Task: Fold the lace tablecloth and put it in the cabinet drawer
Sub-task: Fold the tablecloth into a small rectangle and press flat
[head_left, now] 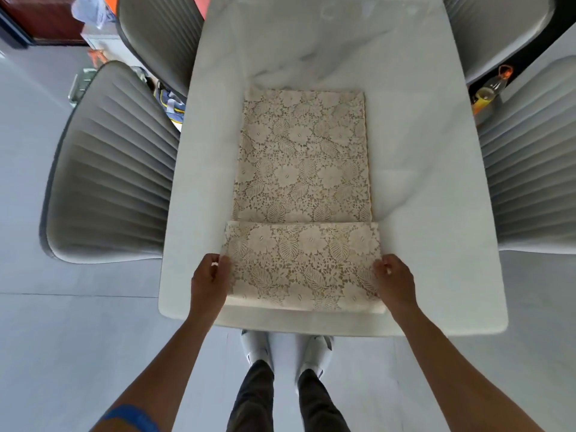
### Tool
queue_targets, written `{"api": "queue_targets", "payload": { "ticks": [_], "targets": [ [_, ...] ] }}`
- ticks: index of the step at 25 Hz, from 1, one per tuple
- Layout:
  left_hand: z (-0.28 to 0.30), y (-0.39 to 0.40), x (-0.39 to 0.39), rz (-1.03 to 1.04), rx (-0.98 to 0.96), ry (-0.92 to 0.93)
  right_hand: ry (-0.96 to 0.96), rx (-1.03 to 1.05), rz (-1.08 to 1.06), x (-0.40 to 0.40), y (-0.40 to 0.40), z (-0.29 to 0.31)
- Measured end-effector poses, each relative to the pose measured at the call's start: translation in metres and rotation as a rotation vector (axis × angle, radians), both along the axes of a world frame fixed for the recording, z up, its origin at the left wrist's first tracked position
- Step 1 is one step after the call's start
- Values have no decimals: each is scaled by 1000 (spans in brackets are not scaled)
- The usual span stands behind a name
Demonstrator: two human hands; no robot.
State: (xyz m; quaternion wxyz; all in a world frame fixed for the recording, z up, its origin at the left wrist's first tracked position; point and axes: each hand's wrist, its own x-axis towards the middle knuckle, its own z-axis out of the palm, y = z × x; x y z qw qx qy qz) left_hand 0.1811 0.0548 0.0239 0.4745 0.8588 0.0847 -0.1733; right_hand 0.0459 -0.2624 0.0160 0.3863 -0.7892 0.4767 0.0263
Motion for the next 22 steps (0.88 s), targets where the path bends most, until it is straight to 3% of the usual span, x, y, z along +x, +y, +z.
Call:
{"api": "queue_targets", "payload": {
  "ticks": [2, 5, 7, 13, 18, 22],
  "targets": [
    [0, 10, 2, 0, -18, 155, 28, -92, 38, 6, 1, -6],
    [0, 33, 0, -164, 16, 301, 59, -116, 7, 8, 5, -12],
    [-1, 37, -2, -235, 101, 269, 88, -126, 4, 7, 7, -13],
    [-6, 17, -14, -196, 302, 138, 167, -178, 57, 13, 8, -15],
    [-7, 41, -31, -46, -36, 217, 177, -189, 71, 11, 7, -16],
    [-5, 36, -31, -58, -28, 171, 187, -197, 72, 11, 7, -13]
  ]
}}
